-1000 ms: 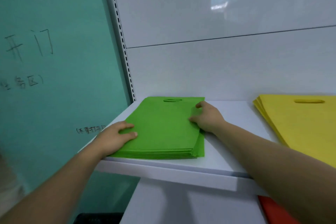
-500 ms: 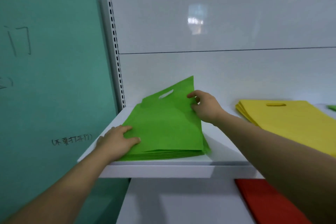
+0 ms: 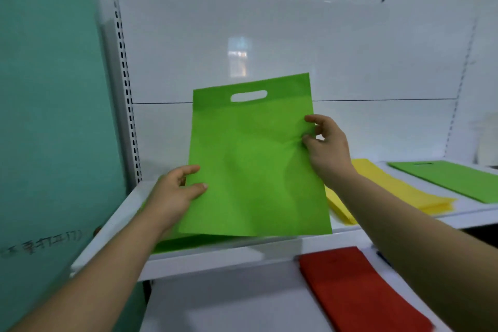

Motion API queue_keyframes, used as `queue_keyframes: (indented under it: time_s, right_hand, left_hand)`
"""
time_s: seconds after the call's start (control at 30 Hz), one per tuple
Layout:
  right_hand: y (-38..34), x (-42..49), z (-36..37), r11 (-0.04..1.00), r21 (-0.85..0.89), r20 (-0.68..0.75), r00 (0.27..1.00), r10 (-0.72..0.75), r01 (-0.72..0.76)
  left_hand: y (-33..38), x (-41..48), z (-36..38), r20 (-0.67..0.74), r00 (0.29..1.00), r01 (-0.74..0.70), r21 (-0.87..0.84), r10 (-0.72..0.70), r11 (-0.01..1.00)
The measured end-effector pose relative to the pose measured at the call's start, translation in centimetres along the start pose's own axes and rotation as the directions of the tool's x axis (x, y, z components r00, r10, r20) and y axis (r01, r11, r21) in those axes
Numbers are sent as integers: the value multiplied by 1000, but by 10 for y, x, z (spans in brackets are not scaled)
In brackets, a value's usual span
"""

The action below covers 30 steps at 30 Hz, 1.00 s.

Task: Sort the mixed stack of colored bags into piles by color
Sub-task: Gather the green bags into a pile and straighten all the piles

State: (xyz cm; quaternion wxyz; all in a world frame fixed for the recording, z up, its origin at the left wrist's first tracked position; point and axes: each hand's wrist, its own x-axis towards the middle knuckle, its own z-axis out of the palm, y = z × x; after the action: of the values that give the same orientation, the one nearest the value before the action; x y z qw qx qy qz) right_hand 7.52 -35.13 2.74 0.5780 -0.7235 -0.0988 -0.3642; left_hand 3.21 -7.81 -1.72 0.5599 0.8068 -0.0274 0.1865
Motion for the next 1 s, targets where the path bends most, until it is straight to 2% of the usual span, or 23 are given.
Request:
queue_keyframes:
  time_s: [0.13, 0.27, 0.57, 0.77, 1.0]
  right_hand:
    - [5, 3, -67, 990, -138, -116, 993, 11, -27]
    - [13, 4, -159, 934, -350, -139, 990, 27, -74]
    - [41, -15, -411, 749, -605, -292, 951, 106, -270]
    - [51, -28, -533, 674, -644, -379, 916, 132, -364]
    - [80, -11, -598, 689, -601, -441, 887, 137, -405]
  left_hand:
    - [30, -18, 58, 28, 992, -126, 87, 124, 988]
    - [73, -39, 131, 118, 972, -216, 130, 201, 968]
    - [158, -108, 349, 360, 875, -360, 41, 322, 932]
    - [195, -146, 462, 456, 825, -362, -27, 334, 932]
    - [212, -147, 539, 490, 812, -329, -63, 317, 942]
